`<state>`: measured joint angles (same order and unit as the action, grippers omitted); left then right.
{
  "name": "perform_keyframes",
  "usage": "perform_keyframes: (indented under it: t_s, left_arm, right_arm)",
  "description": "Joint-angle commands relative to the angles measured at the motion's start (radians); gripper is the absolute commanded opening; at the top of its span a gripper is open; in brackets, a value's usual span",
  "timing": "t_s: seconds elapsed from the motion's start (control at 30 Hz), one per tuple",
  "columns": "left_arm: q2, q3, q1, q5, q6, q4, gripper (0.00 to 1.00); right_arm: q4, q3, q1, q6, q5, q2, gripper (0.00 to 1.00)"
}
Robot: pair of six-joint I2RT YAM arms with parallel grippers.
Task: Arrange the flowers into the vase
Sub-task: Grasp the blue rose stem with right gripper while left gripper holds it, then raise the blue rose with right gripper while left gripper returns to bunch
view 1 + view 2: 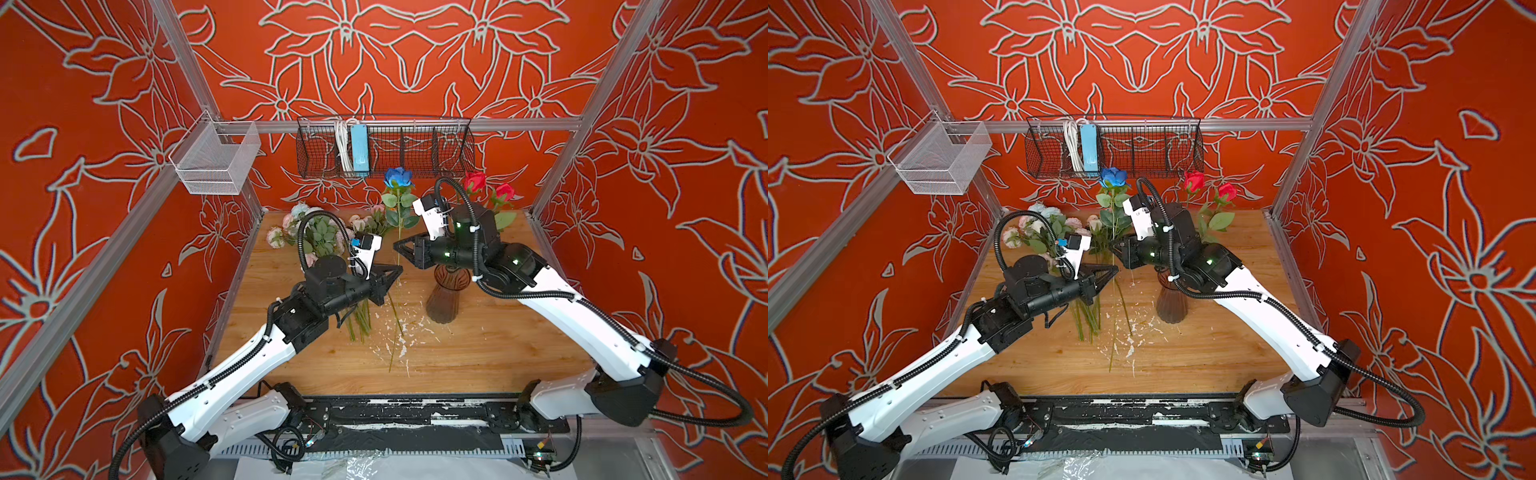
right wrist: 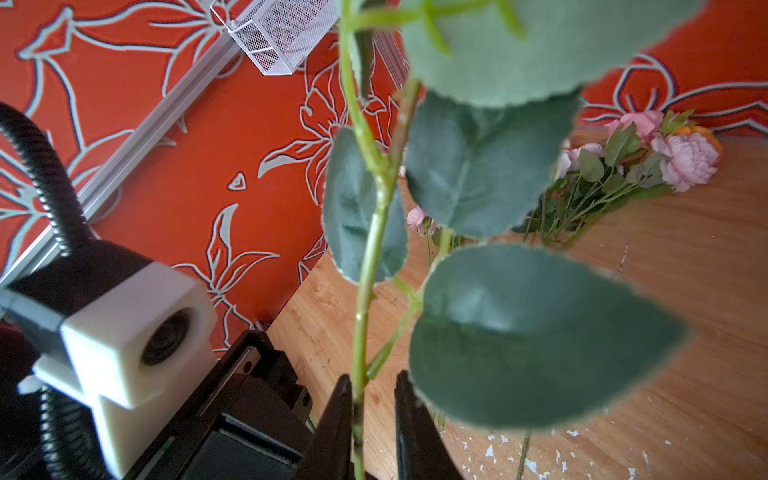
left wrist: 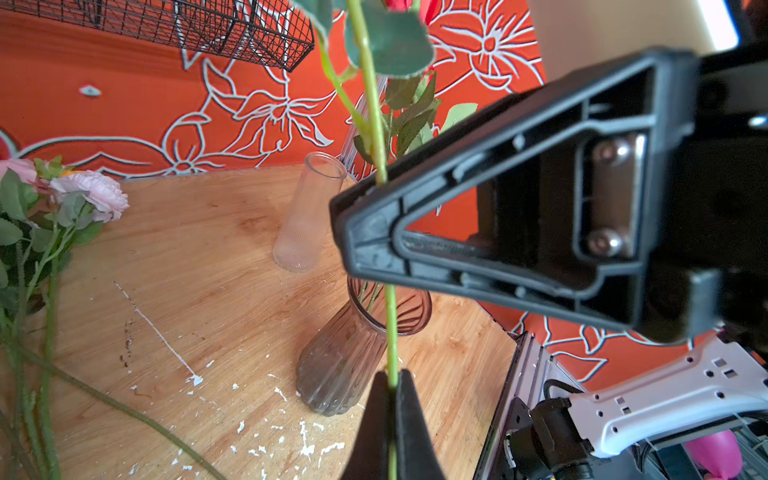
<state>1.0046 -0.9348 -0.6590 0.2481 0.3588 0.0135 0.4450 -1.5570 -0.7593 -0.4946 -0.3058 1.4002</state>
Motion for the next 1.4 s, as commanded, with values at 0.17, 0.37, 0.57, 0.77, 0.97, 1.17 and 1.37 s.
perform_keyframes:
  t_s: [0.17,0.37,0.57,0.77,0.97,1.17,1.37]
  left_arm:
    - [-0.048,0.005,0.032,0.001,0.034,-0.05,0.0]
    - [-0.062,0.024,0.063,-0.017,0.086,-0.071,0.7]
    - [-0.155,0.103,0.1,-0.235,0.131,-0.102,0.88]
    - [-0.196,0.14,0.142,-0.342,0.175,-0.098,0.88]
    - [-0.174,0.131,0.159,-0.315,0.186,-0.093,0.88]
    - [-0.166,0.131,0.169,-0.309,0.193,-0.092,0.88]
    - [-0.137,0.131,0.178,-0.312,0.196,-0.086,0.88]
  right_arm:
    - [-0.05,0.013,-0.026,0.037,-0.012,-0.033,0.08]
    - [-0.049,0.024,-0.069,0.124,0.127,-0.073,0.06]
    - [0.028,-0.051,-0.081,0.255,0.398,-0.128,0.06]
    - [0.073,-0.248,-0.08,0.381,0.597,-0.137,0.06]
    - [0.028,-0.365,-0.081,0.461,0.723,-0.157,0.06]
    - [0.075,-0.364,-0.08,0.507,0.796,-0.184,0.06]
    - [0.003,-0.145,-0.081,0.484,0.82,-0.263,0.06]
